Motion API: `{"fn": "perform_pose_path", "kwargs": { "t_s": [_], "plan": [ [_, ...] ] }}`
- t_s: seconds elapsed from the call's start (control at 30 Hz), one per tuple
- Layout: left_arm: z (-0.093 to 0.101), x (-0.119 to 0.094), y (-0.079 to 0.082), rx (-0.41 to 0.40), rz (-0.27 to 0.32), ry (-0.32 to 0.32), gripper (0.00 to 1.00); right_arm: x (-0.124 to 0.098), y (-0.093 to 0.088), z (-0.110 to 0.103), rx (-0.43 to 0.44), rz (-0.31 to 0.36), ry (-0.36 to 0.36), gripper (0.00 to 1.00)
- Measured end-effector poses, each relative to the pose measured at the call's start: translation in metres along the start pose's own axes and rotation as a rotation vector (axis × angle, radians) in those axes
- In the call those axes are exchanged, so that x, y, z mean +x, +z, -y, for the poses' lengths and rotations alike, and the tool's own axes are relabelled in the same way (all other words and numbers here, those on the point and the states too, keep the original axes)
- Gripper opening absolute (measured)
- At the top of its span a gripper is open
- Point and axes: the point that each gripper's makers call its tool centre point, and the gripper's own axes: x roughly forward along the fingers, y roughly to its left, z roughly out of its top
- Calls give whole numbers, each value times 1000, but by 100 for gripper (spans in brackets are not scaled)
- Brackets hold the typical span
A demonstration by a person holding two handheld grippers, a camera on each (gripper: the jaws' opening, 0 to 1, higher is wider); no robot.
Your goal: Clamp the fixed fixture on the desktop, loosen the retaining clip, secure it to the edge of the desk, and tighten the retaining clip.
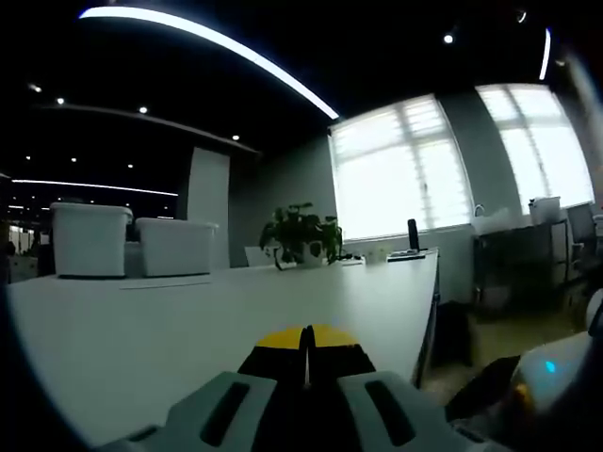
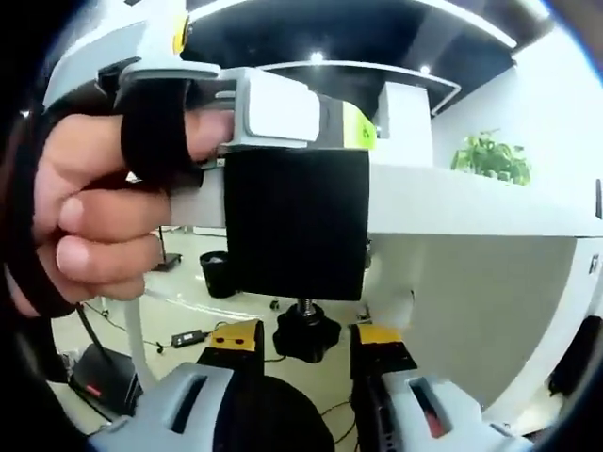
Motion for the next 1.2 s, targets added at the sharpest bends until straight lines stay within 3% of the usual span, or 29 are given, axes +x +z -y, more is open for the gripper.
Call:
{"fn": "perform_pose_path", "kwargs": {
  "t_s": [0.07, 0.33, 0.53, 0.67, 0.73, 0.8, 0.9, 0.97, 1.2],
  "plan": [
    [0, 0, 0, 0, 0, 0, 1, -2, -2, 0, 1, 1, 3, 24],
    [0, 1, 0, -5, -5, 0, 1, 1, 0, -1, -15, -13, 46, 23],
    [-1, 1, -1, -13, -13, 3, 1, 2, 1, -5, -94, 34, 232, 21],
    [-2, 2, -2, -15, -16, 13, 1, 4, 1, -9, -132, 38, 399, 21],
    [-3, 2, -2, -16, -17, 16, 1, 2, 0, -13, -112, 32, 483, 21],
    [-3, 2, -2, -19, -19, 18, 1, 1, 1, -14, -174, 46, 558, 21],
    [-4, 2, -3, -23, -23, 22, 1, 1, 1, -15, -160, 33, 675, 21],
    [-3, 2, -3, -23, -24, 23, 1, 1, -1, -16, -201, 35, 746, 21],
    [-4, 2, -3, -26, -28, 29, 1, 3, -3, -24, -259, 19, 829, 22]
  ]
}}
